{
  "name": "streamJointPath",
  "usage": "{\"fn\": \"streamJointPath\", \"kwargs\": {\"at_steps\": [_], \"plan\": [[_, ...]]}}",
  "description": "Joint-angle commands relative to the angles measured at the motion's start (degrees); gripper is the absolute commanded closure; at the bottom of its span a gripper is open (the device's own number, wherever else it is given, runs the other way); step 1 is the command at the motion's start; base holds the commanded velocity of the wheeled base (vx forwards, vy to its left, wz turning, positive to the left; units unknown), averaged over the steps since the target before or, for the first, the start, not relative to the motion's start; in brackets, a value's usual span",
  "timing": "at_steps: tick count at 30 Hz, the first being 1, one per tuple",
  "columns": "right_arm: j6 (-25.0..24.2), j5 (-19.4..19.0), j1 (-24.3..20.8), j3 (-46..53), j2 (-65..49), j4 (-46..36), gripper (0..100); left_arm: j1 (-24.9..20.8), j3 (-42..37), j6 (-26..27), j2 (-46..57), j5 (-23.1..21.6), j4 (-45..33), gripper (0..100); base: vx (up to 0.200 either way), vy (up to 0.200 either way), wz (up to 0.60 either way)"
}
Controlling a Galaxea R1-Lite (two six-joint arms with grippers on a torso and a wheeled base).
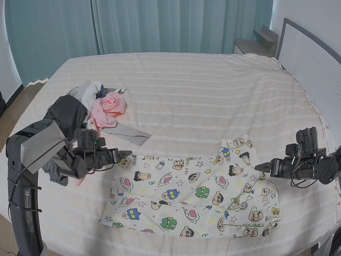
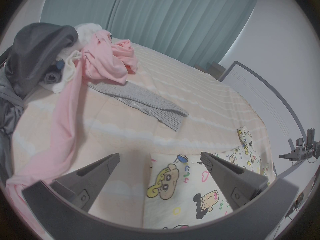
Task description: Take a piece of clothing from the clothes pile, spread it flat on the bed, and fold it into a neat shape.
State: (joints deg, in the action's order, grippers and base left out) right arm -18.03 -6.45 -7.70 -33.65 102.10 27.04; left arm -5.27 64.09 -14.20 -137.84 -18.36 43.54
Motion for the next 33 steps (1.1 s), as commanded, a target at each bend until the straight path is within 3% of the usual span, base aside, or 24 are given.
{"fn": "streamJointPath", "kwargs": {"at_steps": [1, 26, 30, 31, 33], "plan": [[0.0, 1.4, -0.3, 0.1, -0.2, 0.0, 0, -0.2, 0.1, -0.1, -1.0, -0.7, 0.1, 0, 0.000, 0.000, 0.00], [0.0, 1.7, -2.3, 0.2, -0.2, -0.1, 0, -4.1, 1.0, -0.9, -2.5, -0.8, 0.3, 0, 0.000, 0.000, 0.00], [0.0, 1.6, -2.4, -0.1, 0.6, 0.0, 0, -4.5, 1.6, -4.3, -2.5, -0.8, 0.3, 0, 0.000, 0.000, 0.00], [0.0, 1.6, -2.3, -0.3, 0.7, 0.0, 0, -4.6, 1.6, -5.0, -2.5, -0.8, 0.3, 100, 0.000, 0.000, 0.00], [0.0, 1.6, -2.3, -0.5, 1.1, 0.1, 0, -4.6, 1.6, -5.3, -2.5, -0.8, 0.3, 100, 0.000, 0.000, 0.00]]}}
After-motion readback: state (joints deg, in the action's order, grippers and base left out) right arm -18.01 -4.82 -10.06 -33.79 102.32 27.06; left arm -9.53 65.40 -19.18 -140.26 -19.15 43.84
